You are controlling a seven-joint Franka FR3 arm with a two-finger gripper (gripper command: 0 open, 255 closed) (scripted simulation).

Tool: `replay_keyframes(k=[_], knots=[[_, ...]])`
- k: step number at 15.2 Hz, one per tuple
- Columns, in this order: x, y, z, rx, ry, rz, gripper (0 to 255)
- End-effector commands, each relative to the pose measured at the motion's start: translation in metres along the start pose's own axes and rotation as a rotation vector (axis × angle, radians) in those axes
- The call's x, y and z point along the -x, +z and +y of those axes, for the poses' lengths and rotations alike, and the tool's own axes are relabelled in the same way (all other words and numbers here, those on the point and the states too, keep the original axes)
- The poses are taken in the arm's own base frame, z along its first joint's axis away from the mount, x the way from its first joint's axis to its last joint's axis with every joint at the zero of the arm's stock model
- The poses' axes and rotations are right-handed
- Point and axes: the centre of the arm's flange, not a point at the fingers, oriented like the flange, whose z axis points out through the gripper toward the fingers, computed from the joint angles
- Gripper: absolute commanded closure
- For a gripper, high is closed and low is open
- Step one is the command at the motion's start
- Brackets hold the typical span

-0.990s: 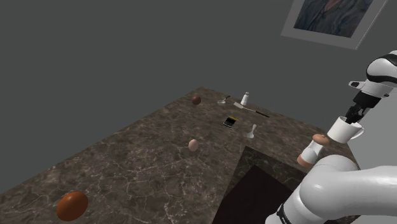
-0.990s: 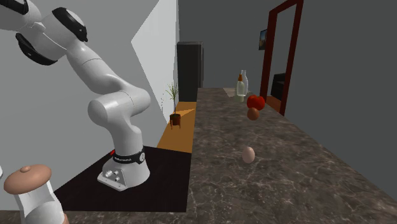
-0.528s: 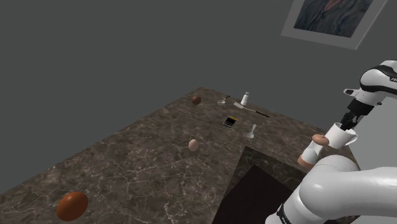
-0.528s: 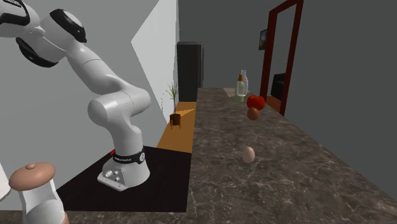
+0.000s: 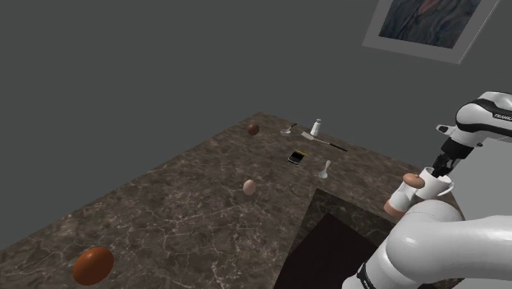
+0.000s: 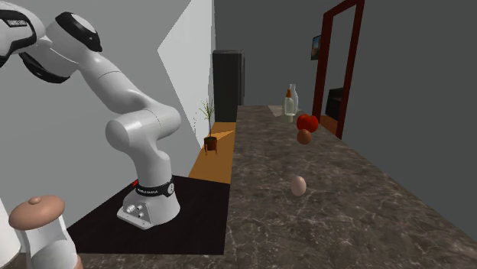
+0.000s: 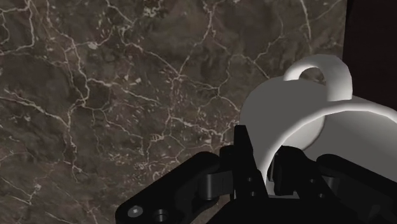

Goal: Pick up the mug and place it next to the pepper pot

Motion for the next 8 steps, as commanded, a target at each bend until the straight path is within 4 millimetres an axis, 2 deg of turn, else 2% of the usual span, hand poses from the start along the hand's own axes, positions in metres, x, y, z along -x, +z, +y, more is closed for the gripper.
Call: replay_keyframes(k=[1, 8], knots=[[0.000, 0.010, 0.000, 0.000, 0.000, 0.000, 255], [0.002, 0.047, 0.003, 0.000, 0.000, 0.000, 255]])
